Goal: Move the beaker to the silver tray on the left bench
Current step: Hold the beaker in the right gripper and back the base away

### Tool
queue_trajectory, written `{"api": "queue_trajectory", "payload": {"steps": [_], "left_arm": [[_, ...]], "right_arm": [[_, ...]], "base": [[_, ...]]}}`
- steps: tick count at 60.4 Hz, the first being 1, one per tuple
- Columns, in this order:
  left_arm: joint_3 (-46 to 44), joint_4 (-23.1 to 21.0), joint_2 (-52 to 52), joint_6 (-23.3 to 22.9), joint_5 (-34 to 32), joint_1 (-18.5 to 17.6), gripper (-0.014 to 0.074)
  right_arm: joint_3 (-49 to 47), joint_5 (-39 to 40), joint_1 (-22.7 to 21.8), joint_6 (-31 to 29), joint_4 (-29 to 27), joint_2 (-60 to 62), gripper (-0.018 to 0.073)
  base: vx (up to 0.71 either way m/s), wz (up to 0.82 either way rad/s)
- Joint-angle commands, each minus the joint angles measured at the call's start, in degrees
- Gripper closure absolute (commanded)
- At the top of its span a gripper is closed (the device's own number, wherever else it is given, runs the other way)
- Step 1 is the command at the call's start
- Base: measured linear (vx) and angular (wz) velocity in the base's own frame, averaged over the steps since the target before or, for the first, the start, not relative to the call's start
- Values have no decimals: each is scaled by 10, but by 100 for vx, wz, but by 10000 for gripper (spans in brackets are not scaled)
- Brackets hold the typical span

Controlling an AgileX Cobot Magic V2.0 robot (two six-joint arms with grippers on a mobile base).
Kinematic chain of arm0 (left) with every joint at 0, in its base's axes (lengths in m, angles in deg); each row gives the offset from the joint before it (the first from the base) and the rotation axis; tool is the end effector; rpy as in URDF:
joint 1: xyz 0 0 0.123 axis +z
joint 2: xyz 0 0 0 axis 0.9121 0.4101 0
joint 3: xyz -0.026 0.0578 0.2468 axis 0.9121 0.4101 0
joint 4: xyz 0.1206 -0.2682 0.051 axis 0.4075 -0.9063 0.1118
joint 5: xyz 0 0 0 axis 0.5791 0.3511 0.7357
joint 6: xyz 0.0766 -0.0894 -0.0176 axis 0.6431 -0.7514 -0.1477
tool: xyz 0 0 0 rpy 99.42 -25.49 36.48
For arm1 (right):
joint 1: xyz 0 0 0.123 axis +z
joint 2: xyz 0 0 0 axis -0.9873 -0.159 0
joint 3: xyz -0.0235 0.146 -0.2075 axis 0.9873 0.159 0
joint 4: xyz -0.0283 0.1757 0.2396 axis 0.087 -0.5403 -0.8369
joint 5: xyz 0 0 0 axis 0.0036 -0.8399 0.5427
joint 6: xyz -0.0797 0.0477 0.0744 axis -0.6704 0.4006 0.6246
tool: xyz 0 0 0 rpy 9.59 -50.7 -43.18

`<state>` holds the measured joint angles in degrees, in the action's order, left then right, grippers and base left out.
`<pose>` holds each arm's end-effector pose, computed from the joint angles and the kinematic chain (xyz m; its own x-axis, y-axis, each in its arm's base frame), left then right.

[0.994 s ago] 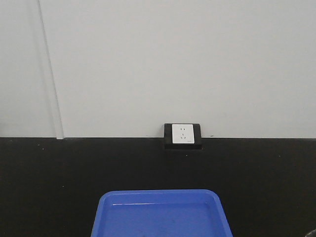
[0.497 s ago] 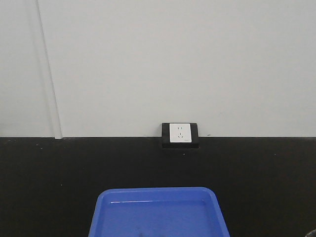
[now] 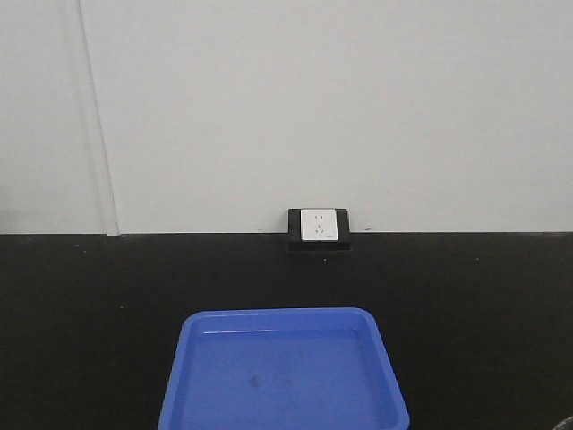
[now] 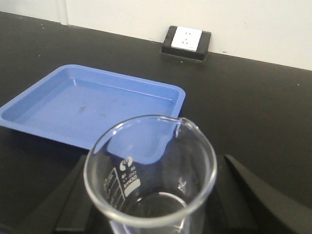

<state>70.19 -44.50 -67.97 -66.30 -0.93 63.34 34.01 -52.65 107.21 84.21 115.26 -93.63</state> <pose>0.1571 -0.0042 0.1617 -0.2883 0.0904 -0.9533 0.0459 0.9957 0.0805 0.1984 0.0790 0.2426 -0.2749 -0.1235 -0.9535 -0.3124 0.9494 -0.0329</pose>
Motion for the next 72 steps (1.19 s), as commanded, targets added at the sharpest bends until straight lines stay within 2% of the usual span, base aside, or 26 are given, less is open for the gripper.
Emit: {"api": "queue_trajectory", "payload": {"steps": [1, 34, 72], "left_arm": [[11, -2, -4, -1, -43, -4, 595], [11, -2, -4, -1, -43, -4, 595], [11, -2, -4, -1, -43, -4, 595]], "right_arm": [[-16, 36, -1, -2, 14, 0, 571], [-16, 36, -1, -2, 14, 0, 571], [-16, 35, -1, -2, 14, 0, 571]], "base": [[-19, -8], [-22, -12], [-26, 1]]}}
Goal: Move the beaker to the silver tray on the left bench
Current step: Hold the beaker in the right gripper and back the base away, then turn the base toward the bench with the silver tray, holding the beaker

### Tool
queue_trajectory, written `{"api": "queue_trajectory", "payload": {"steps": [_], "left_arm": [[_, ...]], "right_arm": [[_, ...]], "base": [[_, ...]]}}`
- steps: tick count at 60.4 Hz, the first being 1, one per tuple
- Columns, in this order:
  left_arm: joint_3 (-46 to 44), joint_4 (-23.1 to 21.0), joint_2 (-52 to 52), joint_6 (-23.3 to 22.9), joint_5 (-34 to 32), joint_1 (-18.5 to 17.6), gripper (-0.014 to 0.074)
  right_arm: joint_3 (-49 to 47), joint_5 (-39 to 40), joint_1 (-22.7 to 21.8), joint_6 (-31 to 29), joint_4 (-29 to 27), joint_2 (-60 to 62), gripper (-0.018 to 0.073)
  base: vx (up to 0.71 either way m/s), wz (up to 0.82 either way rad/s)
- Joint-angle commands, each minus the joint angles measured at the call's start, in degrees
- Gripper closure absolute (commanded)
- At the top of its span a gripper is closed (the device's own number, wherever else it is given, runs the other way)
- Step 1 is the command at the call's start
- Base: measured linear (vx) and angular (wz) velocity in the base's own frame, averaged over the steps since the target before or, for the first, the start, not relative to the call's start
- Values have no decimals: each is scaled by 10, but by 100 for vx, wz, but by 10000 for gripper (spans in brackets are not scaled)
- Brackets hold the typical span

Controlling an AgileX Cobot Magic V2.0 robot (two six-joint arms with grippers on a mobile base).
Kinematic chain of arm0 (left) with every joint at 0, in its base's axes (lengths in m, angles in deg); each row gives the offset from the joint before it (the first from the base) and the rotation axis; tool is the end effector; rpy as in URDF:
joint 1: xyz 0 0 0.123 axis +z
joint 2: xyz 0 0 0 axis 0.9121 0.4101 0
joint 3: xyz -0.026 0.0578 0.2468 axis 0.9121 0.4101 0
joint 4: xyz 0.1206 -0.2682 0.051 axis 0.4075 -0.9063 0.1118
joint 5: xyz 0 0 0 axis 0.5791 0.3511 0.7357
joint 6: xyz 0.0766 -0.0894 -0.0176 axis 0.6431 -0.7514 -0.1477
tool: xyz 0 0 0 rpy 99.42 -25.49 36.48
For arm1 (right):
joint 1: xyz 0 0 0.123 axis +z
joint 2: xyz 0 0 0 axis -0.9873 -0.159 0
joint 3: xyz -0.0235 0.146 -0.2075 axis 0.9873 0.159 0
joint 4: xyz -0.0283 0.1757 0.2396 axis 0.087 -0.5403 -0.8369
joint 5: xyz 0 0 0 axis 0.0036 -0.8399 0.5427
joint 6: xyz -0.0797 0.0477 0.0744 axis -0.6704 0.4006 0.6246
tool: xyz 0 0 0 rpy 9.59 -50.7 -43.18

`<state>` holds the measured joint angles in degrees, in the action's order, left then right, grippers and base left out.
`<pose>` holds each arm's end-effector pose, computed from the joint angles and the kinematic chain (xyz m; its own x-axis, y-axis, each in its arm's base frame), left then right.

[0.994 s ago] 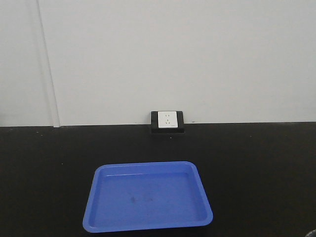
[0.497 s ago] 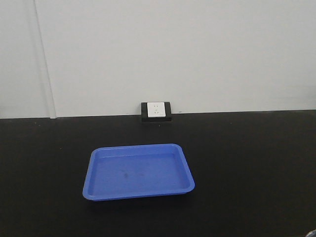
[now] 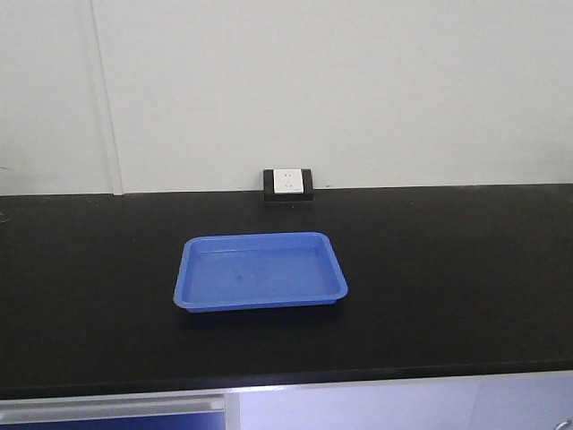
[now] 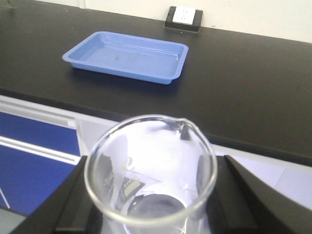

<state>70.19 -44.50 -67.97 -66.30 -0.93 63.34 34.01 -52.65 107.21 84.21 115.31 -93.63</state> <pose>0.1571 -0.0042 0.1617 -0.2883 0.0904 -0.9533 0.0459 0.9957 0.0805 0.1984 0.0790 0.2426 -0.2745 -0.1243 -0.9535 -0.3125 0.9493 -0.0337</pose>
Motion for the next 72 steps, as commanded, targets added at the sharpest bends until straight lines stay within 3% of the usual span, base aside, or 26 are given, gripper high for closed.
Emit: {"api": "queue_trajectory", "payload": {"steps": [1, 42, 72], "left_arm": [[11, -2, -4, -1, -43, -4, 595], [11, -2, -4, -1, -43, -4, 595], [11, -2, -4, -1, -43, -4, 595]], "right_arm": [[-16, 35, -1, -2, 14, 0, 571], [-16, 35, -1, -2, 14, 0, 571], [-16, 36, -1, -2, 14, 0, 571]], "base": [[-30, 3], [-34, 5], [-40, 32]]}}
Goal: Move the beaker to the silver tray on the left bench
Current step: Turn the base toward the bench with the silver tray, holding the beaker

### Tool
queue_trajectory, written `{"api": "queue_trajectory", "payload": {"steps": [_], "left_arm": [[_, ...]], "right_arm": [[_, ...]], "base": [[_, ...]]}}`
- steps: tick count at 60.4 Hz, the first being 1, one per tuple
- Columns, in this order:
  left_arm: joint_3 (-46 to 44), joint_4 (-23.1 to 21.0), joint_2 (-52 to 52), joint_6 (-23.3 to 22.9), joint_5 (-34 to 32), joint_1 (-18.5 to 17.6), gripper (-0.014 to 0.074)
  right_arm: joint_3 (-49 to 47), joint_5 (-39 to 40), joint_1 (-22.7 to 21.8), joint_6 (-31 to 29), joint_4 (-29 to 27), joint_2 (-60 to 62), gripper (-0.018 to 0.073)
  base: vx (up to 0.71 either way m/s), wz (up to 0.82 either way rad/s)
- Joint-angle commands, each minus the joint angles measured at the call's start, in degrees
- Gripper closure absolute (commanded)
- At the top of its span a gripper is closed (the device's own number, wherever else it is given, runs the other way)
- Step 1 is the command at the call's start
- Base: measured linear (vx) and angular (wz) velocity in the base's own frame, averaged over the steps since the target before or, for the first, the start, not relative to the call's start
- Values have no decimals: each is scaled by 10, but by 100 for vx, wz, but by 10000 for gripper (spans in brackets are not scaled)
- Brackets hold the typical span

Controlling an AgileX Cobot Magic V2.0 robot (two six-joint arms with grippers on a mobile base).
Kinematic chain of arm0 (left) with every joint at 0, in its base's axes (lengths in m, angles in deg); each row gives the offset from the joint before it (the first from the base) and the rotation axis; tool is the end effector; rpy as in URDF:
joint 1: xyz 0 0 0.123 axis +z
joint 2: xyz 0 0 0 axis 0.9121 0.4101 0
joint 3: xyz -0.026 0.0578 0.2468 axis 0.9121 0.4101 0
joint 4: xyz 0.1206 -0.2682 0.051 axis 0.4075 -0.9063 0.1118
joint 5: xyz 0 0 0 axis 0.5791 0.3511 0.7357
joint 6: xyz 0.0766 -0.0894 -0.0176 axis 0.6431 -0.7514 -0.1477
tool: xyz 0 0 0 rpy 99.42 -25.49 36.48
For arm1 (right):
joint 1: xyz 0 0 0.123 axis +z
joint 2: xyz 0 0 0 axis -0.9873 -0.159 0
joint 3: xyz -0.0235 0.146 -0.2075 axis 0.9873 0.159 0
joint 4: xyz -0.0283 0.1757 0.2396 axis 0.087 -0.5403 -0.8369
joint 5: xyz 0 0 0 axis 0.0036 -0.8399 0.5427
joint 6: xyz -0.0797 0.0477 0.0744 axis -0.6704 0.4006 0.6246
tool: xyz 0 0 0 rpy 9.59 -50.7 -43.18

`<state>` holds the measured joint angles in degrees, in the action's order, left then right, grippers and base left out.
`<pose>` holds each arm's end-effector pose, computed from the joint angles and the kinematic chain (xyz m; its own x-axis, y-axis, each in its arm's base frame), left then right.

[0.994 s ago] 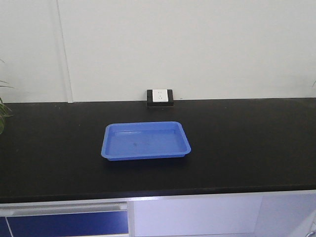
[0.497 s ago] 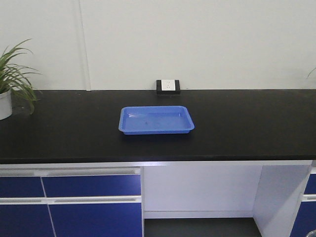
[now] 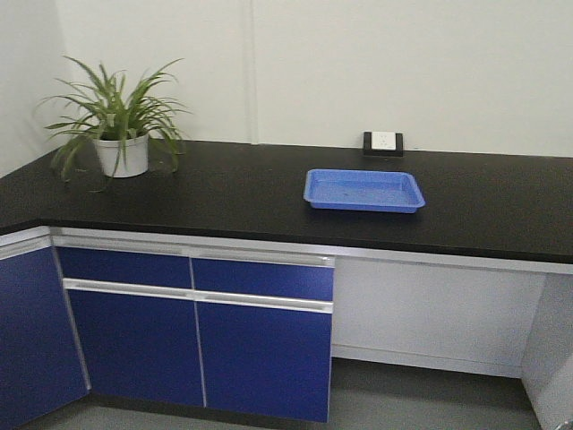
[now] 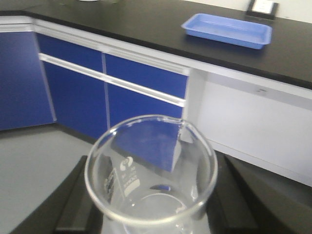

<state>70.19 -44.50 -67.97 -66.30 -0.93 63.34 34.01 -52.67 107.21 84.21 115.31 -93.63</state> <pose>0.1571 -0.0042 0.1617 -0.2883 0.0904 -0.9533 0.0459 0.9957 0.0805 0.1984 0.0790 0.2426 -0.2748 -0.1243 -0.9534 -0.3123 0.9494 -0.0338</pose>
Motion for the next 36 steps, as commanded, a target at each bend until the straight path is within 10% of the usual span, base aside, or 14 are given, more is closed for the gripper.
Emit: {"api": "queue_trajectory", "payload": {"steps": [1, 36], "left_arm": [[11, -2, -4, -1, -43, -4, 595], [11, -2, -4, -1, -43, -4, 595]], "right_arm": [[-16, 36, -1, -2, 14, 0, 571], [-16, 36, -1, -2, 14, 0, 571]], "base": [[-40, 44], [-36, 49]]}}
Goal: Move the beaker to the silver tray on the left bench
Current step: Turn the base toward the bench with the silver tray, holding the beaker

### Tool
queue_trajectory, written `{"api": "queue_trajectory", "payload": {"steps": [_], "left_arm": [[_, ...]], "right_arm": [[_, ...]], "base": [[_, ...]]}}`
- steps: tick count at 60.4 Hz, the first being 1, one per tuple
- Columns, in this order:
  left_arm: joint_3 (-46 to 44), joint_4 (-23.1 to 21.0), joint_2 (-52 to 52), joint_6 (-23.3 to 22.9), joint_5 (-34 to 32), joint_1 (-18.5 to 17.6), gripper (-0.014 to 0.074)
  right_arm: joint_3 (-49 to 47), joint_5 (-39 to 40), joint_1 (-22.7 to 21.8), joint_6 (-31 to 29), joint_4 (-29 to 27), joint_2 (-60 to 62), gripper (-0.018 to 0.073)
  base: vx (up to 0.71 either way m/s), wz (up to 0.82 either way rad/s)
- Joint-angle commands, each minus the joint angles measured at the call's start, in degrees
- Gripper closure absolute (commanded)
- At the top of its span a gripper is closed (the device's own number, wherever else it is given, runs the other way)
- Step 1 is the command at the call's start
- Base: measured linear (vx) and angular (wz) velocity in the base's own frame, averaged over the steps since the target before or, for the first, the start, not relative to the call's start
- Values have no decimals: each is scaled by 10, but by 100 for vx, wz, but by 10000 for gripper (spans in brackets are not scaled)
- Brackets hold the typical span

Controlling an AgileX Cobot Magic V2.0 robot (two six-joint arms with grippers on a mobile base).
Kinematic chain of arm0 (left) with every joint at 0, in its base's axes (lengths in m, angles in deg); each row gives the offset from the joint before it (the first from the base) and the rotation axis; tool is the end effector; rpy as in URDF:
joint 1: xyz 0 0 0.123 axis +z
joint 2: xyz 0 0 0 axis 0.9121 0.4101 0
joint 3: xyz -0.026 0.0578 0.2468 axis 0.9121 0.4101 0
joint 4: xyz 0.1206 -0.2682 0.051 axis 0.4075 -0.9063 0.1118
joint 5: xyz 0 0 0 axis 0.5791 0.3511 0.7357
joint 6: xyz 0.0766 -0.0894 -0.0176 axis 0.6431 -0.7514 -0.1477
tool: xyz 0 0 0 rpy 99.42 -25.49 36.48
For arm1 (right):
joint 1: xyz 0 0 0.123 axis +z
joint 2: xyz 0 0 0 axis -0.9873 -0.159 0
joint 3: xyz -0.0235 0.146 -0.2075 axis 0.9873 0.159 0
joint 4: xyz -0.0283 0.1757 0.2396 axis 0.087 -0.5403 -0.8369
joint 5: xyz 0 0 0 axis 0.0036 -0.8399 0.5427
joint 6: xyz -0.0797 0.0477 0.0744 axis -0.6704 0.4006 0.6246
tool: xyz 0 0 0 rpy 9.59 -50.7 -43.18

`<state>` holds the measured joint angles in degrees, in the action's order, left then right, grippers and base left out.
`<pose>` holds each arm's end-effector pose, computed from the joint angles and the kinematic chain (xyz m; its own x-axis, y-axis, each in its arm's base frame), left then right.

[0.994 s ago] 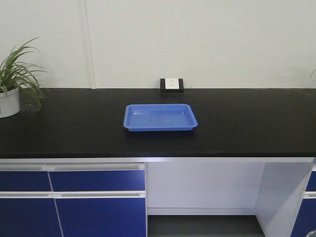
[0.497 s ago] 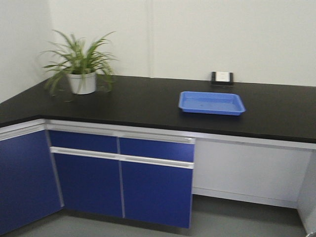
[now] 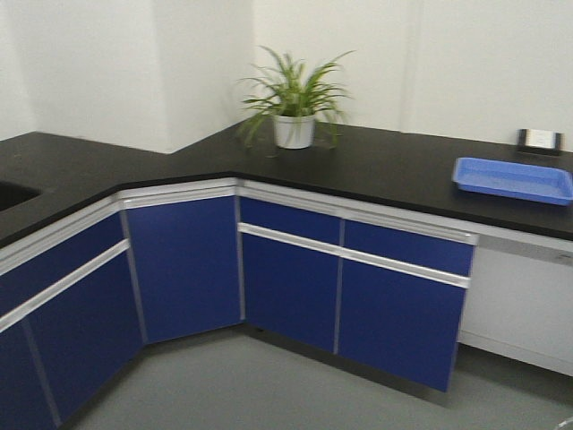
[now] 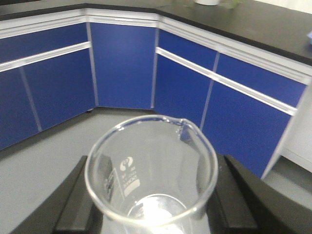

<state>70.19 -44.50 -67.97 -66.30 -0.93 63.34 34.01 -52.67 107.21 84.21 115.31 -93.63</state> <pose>0.1571 -0.0042 0.1617 -0.2883 0.0904 -0.9533 0.0459 0.9957 0.0805 0.1984 0.0790 0.2426 -0.2748 -0.1243 -0.9534 -0.3123 0.9494 -0.0338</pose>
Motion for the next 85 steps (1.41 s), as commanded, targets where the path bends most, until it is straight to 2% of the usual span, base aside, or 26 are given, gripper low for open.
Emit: {"api": "queue_trajectory", "payload": {"steps": [1, 51, 85], "left_arm": [[11, -2, -4, -1, -43, -4, 595], [11, -2, -4, -1, -43, -4, 595], [11, -2, -4, -1, -43, -4, 595]], "right_arm": [[-16, 36, -1, -2, 14, 0, 571], [-16, 35, -1, -2, 14, 0, 571], [-16, 35, -1, -2, 14, 0, 571]], "base": [[-29, 51], [-15, 57], [4, 16]]}}
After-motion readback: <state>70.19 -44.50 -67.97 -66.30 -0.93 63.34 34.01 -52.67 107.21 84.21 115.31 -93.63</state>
